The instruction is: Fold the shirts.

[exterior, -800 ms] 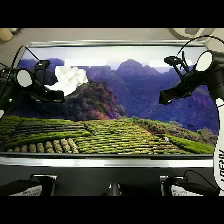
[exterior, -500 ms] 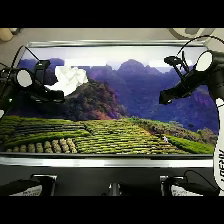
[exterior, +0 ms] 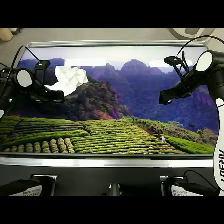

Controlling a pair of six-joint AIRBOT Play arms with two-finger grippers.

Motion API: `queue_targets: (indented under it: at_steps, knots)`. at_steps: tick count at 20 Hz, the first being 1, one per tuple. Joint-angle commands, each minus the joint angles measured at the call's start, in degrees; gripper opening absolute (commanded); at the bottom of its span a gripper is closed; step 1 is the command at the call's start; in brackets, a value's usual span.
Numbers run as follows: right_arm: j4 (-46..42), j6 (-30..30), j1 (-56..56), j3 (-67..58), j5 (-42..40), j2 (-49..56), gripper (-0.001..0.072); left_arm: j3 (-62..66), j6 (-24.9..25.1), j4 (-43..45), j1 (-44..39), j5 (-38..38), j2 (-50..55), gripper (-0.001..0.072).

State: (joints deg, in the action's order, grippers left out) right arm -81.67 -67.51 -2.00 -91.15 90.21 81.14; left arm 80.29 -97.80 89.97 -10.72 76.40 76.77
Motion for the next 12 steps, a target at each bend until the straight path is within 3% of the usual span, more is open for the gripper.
queue_targets:
  at_steps: [1, 5, 7, 9, 12]
  knots:
    - [0.0, 0.0, 0.0, 0.0, -1.0, 0.0, 0.0673, 0.0, 0.0, -0.1, -0.1, -3.3, 0.3, 0.0608]
    - [-0.2, 0.0, 0.0, 0.0, -10.3, 0.0, 0.0672, 0.0, -1.7, -0.9, -0.4, -16.2, 2.1, 0.0612]
    - [-0.2, 0.0, 0.0, 0.0, -14.5, 0.0, 0.0672, 0.8, -0.9, -0.2, 0.1, -24.8, 4.4, 0.0688]
    - [-0.2, 0.0, 0.0, 0.0, -17.9, 0.0, 0.0672, 8.5, -0.9, -0.2, 2.5, -24.7, 11.3, 0.0687]
    - [0.6, 0.0, 0.0, 0.0, -20.3, 0.0, 0.0672, 26.9, -3.1, -1.3, 7.4, -15.6, 27.1, 0.069]
